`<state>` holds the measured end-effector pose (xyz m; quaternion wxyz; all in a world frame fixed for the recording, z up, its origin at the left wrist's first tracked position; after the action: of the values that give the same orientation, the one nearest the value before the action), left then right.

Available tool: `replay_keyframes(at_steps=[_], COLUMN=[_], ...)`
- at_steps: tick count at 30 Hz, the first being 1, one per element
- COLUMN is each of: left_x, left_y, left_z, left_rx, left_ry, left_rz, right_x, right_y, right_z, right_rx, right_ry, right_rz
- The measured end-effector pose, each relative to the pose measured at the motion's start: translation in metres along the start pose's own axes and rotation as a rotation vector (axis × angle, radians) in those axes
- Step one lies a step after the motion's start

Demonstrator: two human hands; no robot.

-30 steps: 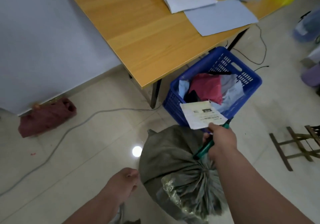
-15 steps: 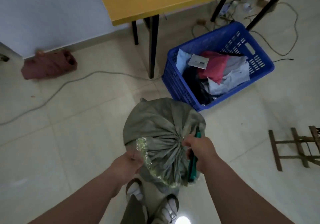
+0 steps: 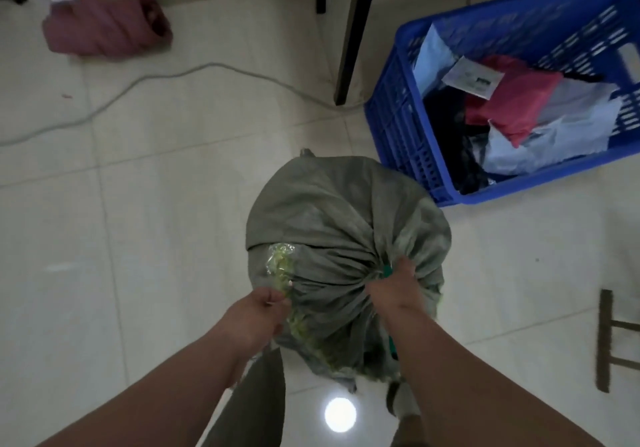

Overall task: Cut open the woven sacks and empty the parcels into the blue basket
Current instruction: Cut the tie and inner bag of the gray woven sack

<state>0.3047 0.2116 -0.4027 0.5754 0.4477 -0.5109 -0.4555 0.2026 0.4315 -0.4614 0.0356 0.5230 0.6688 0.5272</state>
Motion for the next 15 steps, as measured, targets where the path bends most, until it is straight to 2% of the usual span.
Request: replay_keyframes(at_steps=[4, 6, 11, 13, 15], left_x=[-0.049, -0.075, -0.135, -0.149, -0.151], left_y=[-0.031, -0.044, -0.027, -0.007, 0.017], left_z=[-0.006, -0.007, -0.002, -0.001, 0.001], left_rx=[-0.016, -0.05, -0.329, -0.326, -0.318], left_ry=[0.039, -0.026, -0.395, -0.531, -0.541], left_rz=[0.044, 0.098, 0.386, 0.527, 0.649], right_x=[-0.003, 0.0, 0.026, 0.043, 0.056], right_y=[-0.043, -0.057, -0.045, -0.029, -0.006], right_z=[0.02, 0.029, 0.025, 0.016, 0.004], right_rx=[0.054, 0.083, 0.107, 0.104, 0.11], right_ry=[0.081, 0.144, 0.067, 0.0, -0.061], right_rz=[-0.12, -0.172, -0.338, -0.377, -0.409])
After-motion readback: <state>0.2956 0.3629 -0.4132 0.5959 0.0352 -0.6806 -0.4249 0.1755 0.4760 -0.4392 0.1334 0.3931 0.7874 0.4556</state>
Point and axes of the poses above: each hand's wrist, its own y-axis away from the middle knuckle, its own x-axis out of the back of the hand, z = x × y, the point moved 7 cm from there along -y, towards the middle knuckle, and after that the axes turned 12 degrees about x, right-handed, at the moved point
